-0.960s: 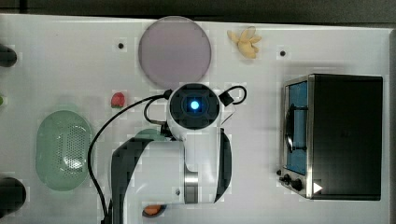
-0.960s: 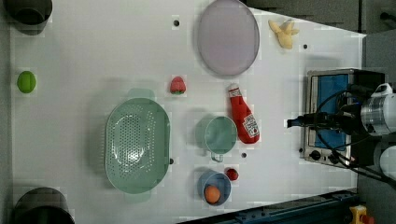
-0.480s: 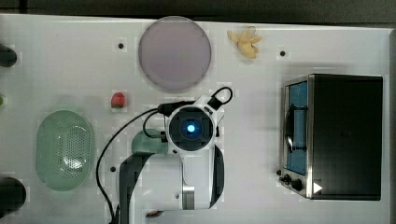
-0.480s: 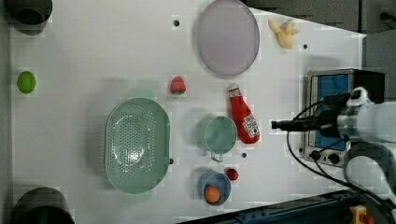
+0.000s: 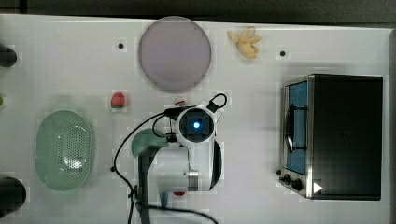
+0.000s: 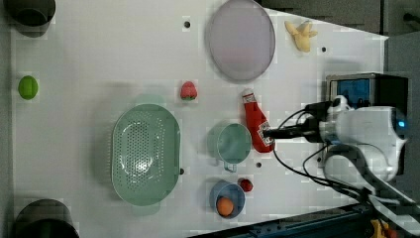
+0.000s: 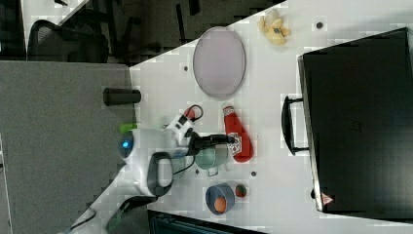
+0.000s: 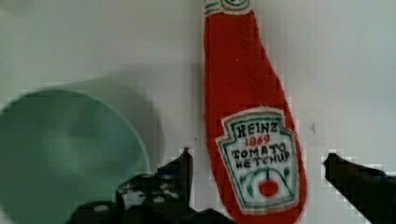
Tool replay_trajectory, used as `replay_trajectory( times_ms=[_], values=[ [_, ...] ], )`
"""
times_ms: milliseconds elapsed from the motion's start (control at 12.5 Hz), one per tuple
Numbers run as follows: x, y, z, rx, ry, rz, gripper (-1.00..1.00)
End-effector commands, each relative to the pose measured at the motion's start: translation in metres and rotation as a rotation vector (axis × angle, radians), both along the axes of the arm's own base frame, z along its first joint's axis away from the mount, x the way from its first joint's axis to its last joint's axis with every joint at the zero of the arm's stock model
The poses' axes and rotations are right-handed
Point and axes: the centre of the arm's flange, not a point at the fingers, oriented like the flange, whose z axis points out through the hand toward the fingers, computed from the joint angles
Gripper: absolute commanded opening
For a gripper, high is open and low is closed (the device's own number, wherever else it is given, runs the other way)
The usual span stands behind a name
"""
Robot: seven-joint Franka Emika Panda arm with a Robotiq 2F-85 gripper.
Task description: Pick Ketchup from the table and place it in strainer.
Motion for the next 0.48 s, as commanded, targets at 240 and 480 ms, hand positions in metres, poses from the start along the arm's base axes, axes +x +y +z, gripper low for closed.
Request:
replay_trajectory(
  times_ms=[240,480],
  values=[
    [0.004,0.000,-0.036,0.011,-0.036,0.045,1.00],
    [0.001,-0.001,-0.055,0.017,-0.036,0.039,1.00]
  ],
)
